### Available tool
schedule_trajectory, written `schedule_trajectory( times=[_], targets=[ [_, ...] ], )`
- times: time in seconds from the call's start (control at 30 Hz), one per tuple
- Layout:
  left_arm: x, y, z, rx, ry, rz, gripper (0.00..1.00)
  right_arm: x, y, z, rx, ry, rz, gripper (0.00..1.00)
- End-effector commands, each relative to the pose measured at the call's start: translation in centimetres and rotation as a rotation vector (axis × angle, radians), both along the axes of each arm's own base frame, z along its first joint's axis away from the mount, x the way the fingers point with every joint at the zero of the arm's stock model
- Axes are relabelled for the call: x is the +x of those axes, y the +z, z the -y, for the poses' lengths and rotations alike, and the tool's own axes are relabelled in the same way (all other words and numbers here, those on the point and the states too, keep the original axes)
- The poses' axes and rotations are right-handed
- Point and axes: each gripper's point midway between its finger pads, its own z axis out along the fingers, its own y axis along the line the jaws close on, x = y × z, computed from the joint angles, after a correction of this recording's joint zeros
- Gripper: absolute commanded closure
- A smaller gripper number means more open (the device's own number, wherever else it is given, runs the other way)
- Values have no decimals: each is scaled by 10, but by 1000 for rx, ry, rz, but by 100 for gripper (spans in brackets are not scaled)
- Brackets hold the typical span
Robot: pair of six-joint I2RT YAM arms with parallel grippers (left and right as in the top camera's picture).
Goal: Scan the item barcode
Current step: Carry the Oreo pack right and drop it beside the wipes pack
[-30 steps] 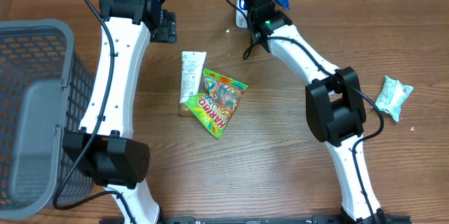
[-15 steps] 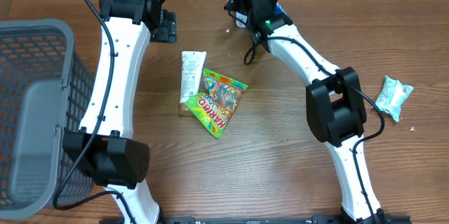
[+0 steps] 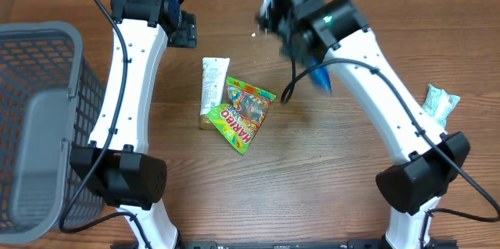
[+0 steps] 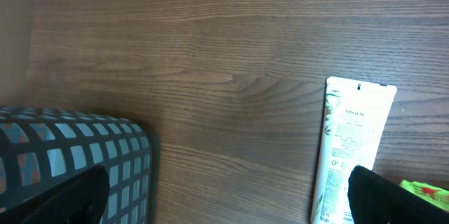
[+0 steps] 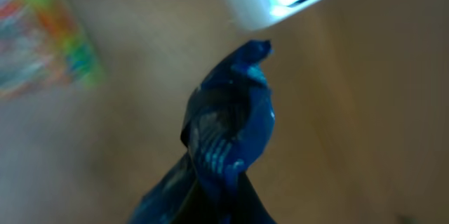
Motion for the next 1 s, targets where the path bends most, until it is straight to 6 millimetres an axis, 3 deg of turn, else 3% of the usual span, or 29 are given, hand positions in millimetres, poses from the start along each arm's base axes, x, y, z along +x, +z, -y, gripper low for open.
schedule_trajectory(
  times=[0.0, 0.07, 0.13, 0.27, 0.37, 0.5, 0.53, 0.6, 0.73, 0.83, 0.97],
  targets=[
    [2, -5, 1, 20, -14, -15, 0, -60, -26, -26, 151, -14, -300, 96],
    [2, -5, 1, 20, -14, -15, 0, -88, -28, -32, 204, 3, -437, 96],
    [2, -5, 1, 20, -14, -15, 0, -100, -28, -28, 227, -31, -508, 96],
    [2, -5, 1, 20, -14, -15, 0, -98, -26, -10, 293, -151, -575, 96],
    [2, -5, 1, 20, -14, -15, 0, -80, -21, 14, 414, -289, -604, 96],
    [2, -5, 1, 20, -14, -15, 0, -45, -18, 74, 571, -542, -586, 96],
    [2, -5, 1, 20, -14, -15, 0, -33, -21, 99, 601, -633, -559, 96],
    [2, -5, 1, 20, -14, -15, 0, -18, -29, 131, 640, -744, -524, 96],
    [2, -5, 1, 20, -14, -15, 0, 3, -63, 194, 708, -1012, -456, 96],
    [2, -5, 1, 20, -14, -15, 0, 8, -98, 229, 760, -1189, -432, 96],
    [2, -5, 1, 20, -14, -15, 0, 5, -135, 259, 792, -1275, -398, 96]
  ],
)
